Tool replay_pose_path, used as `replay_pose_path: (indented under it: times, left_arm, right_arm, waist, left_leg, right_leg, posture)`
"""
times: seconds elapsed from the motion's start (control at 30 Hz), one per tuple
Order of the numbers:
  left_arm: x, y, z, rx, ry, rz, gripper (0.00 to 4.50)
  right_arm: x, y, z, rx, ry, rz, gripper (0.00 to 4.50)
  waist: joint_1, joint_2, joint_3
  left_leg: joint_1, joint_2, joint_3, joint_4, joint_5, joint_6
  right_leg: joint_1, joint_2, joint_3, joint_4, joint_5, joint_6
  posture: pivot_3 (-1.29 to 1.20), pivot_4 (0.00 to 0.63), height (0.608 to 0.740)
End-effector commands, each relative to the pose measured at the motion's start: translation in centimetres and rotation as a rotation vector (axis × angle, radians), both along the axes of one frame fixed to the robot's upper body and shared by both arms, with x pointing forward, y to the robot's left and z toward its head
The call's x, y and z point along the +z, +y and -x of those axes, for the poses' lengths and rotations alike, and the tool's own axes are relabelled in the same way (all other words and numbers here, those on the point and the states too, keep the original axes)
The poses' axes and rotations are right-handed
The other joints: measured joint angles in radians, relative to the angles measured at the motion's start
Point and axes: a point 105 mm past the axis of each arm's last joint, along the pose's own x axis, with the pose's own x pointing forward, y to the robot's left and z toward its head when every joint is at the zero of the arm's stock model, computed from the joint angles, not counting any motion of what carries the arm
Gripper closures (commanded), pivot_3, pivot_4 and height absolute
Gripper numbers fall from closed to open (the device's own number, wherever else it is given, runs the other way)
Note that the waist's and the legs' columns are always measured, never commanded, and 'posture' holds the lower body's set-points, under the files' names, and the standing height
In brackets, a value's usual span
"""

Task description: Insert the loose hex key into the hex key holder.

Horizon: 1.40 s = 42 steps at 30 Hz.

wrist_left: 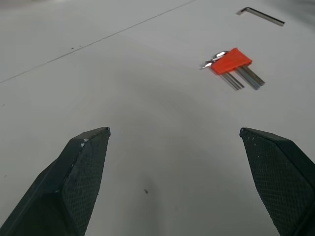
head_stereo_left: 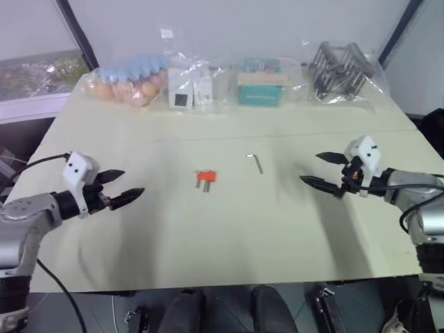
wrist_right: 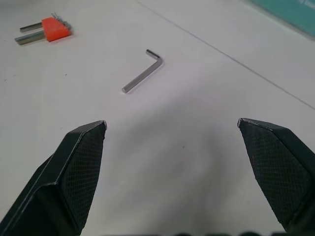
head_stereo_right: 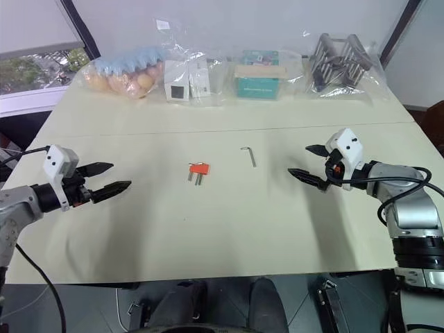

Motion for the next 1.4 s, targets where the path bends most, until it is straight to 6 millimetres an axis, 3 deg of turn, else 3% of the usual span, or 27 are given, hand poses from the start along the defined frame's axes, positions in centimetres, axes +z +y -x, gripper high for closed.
replay_pose_path:
  times: [0.03,0.67,0.83,0.97,1.07,1.23,1.4]
  left_arm:
    - [1.5,0.3,0.0,-0.021,-0.053,-0.023,0.09]
    - [1.6,-0.1,-1.0,-0.051,-0.052,-0.013,0.09]
    - [1.9,-0.6,-1.4,-0.091,-0.067,-0.031,0.09]
    - [2.8,-1.7,-1.7,-0.190,-0.081,-0.055,0.09]
    - [3.4,-2.7,-1.6,-0.296,-0.074,-0.097,0.09]
    - [4.5,-3.8,-1.2,-0.455,-0.054,-0.197,0.09]
    - [4.8,-4.2,-0.8,-0.513,-0.042,-0.229,0.09]
  right_arm:
    - [2.0,-0.2,-0.3,0.003,-0.078,0.014,0.00]
    - [1.8,0.4,-0.6,0.002,-0.112,0.035,0.00]
    - [1.8,1.7,-1.0,0.050,-0.129,0.042,0.00]
    - [1.6,4.7,-1.4,0.156,-0.141,0.031,0.00]
    - [1.2,7.9,-2.2,0.252,-0.144,0.013,0.00]
    - [0.0,15.0,-3.6,0.452,-0.134,-0.025,0.00]
    - [-1.5,19.1,-4.4,0.563,-0.088,-0.028,0.00]
  waist:
    - [0.000,0.000,0.000]
    - [0.000,0.000,0.001]
    - [-0.001,0.000,0.001]
    - [-0.003,0.000,0.001]
    - [-0.008,0.000,0.002]
    - [-0.026,0.000,0.002]
    - [-0.033,0.000,0.003]
  left_leg:
    - [0.000,0.000,0.000,0.000,0.000,0.000]
    - [0.000,0.000,0.000,0.000,0.000,0.000]
    - [0.000,0.000,0.000,0.000,0.000,0.000]
    - [0.000,0.000,0.000,0.000,0.000,0.000]
    - [0.000,0.000,0.000,0.000,0.000,0.000]
    - [0.000,0.000,0.000,-0.001,0.000,-0.001]
    - [0.000,0.000,0.000,-0.004,0.002,-0.003]
  right_leg:
    - [0.000,0.000,0.000,0.000,0.000,0.000]
    - [0.000,0.000,0.000,0.000,0.000,0.000]
    - [0.000,0.000,0.000,0.000,0.000,0.000]
    - [0.000,0.000,0.000,0.000,0.000,0.000]
    - [0.000,0.000,0.000,0.000,0.000,0.000]
    - [-0.001,0.001,0.000,0.000,0.000,0.000]
    - [-0.003,0.000,0.000,0.001,0.000,0.000]
  posture:
    - [0.00,0.150,0.740]
    - [0.00,0.150,0.740]
    - [0.00,0.150,0.740]
    - [0.00,0.150,0.740]
    - [0.00,0.150,0.740]
    - [0.00,0.150,0.740]
    - [0.00,0.150,0.740]
